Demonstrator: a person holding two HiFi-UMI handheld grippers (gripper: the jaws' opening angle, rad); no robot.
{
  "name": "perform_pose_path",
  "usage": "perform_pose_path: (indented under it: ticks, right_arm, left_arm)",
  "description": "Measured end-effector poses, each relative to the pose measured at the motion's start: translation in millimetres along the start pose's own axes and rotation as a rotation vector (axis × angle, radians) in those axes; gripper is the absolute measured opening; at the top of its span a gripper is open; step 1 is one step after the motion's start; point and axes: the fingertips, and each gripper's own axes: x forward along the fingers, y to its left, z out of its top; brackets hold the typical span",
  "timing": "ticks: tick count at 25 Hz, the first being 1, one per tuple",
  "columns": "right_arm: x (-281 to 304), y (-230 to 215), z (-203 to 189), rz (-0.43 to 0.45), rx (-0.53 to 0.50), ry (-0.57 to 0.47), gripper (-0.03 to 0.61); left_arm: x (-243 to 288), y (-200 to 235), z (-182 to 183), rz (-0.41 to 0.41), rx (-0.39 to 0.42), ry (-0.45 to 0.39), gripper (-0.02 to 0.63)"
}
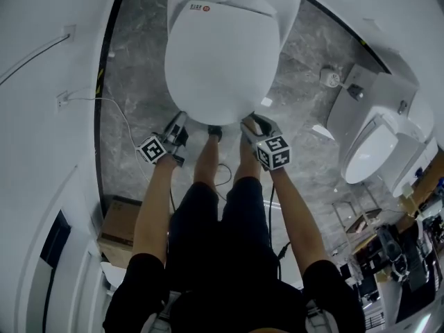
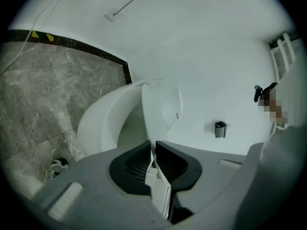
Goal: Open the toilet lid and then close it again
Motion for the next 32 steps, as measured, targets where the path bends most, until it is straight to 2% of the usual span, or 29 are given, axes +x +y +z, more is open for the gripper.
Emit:
perform_pose_path:
  ticks: [3, 8, 12, 15, 18, 21, 24, 26, 29, 32]
  right_arm:
    - [-13.4, 20.2, 14.7, -0.081, -0.300, 0.015, 0.204]
    - [-23.3, 43.7, 27.7, -0.149, -0.639, 0.062, 0.204]
    - [-26.5, 59.1, 36.1, -0.222, -1.025, 0.113, 0.204]
    - [-29.4, 64.9, 44.6, -0.267, -1.189, 0.128, 0.204]
    - [-32.6, 62.8, 48.2, -0.312, -1.270, 0.122, 0.204]
    - [-38.8, 57.4, 63.2, -0.395, -1.316, 0.094, 0.202]
    - [-46.6, 61.4, 76.7, -0.444, -1.354, 0.069, 0.149]
    - [-52.8, 65.8, 80.3, -0.455, -1.373, 0.064, 0.082]
    - [-61.3, 67.5, 89.2, -0.450, -1.355, 0.064, 0.079]
    - [-69.1, 68.1, 102.2, -0.440, -1.309, 0.064, 0.077]
  left_arm:
    - [-1.1, -17.1, 4.2, -0.037, -0.010, -0.017, 0.038]
    - [-5.3, -42.1, 10.3, -0.072, -0.029, -0.029, 0.038]
    - [-6.0, -56.6, 13.9, -0.081, -0.024, -0.022, 0.038]
    - [-6.3, -72.2, 18.9, -0.128, -0.057, -0.058, 0.038]
    - [-7.5, -92.0, 22.9, -0.176, -0.106, -0.119, 0.038]
    - [-7.3, -105.1, 27.6, -0.199, -0.119, -0.149, 0.038]
    - [-8.8, -118.3, 34.3, -0.224, -0.123, -0.166, 0.038]
    - [-9.8, -129.2, 37.4, -0.247, -0.138, -0.183, 0.039]
    - [-8.2, -144.0, 41.8, -0.265, -0.157, -0.209, 0.038]
    - [-8.5, -154.5, 46.4, -0.244, -0.167, -0.208, 0.038]
